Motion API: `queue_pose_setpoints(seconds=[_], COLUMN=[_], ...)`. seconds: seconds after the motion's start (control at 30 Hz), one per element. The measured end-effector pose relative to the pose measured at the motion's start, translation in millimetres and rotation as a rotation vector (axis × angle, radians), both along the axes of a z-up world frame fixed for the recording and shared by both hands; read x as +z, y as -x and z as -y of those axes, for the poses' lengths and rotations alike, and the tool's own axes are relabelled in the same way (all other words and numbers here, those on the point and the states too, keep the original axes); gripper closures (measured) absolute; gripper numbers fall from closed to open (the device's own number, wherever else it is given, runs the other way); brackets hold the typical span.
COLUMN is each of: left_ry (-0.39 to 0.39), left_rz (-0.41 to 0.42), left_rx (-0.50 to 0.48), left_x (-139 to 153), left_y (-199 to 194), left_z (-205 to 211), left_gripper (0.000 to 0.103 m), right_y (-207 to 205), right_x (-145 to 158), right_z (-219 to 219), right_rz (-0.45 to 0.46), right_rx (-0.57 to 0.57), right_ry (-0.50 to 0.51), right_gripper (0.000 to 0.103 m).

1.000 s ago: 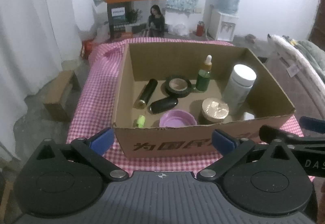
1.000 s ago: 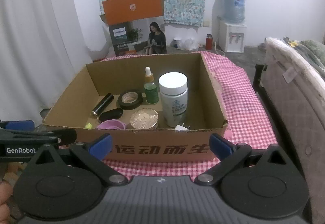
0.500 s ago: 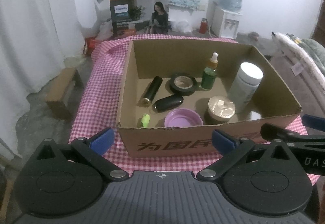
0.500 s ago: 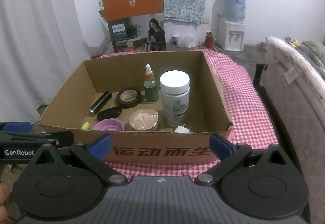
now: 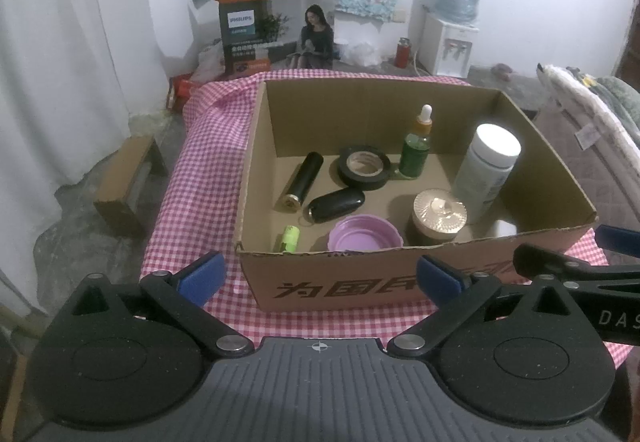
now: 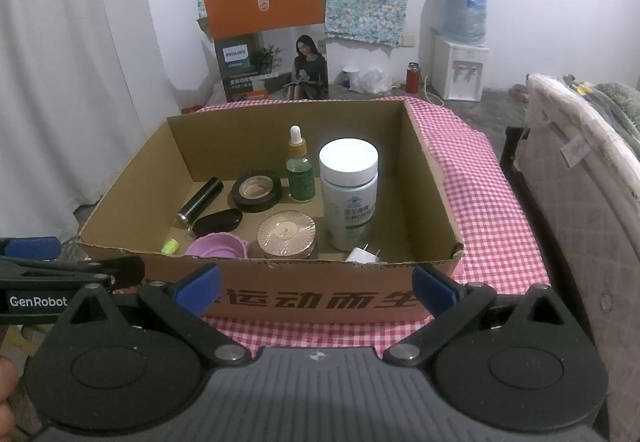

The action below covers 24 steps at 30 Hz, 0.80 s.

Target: Organize rigid objects

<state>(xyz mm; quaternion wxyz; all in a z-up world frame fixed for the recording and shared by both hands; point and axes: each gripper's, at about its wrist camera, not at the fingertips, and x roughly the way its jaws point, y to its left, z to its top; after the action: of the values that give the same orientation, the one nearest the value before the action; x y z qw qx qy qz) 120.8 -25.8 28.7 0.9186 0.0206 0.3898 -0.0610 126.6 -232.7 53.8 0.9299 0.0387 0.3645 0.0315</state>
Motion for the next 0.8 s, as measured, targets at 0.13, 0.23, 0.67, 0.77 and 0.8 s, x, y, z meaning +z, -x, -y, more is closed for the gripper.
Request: queue_pose_setpoints(seconds=[0.13, 0.23, 0.67, 0.77, 0.8], left_ry=[0.003, 0.003, 0.007, 0.007, 0.007], left_rz=[-0.002, -0.003, -0.008, -0.009, -0.009], left_rx=[0.002, 0.002, 0.004, 0.004, 0.004], left_x=[0.2, 0.1, -1.2, -1.6, -1.6], left_y=[-0.1, 0.0, 0.2, 0.1, 0.0], left_z=[-0.5, -0.3, 0.8, 1.1, 1.2], left_gripper=[0.001, 0.001, 0.002, 0.002, 0.002], right_y=[-0.1, -0.1, -2.0, -1.9, -2.0], right_x=[0.2, 0.2, -0.4, -0.7, -0.7], right_z=[0.1, 0.1, 2.3, 3.3, 3.2], right_rz=[-0.001, -0.001, -0.008, -0.01, -0.01], right_rx=[0.0, 0.001, 0.003, 0.004, 0.005], right_ry=[0.0, -0.001, -0.002, -0.003, -0.002], right_gripper=[0.0, 0.0, 0.0, 0.0, 0.0])
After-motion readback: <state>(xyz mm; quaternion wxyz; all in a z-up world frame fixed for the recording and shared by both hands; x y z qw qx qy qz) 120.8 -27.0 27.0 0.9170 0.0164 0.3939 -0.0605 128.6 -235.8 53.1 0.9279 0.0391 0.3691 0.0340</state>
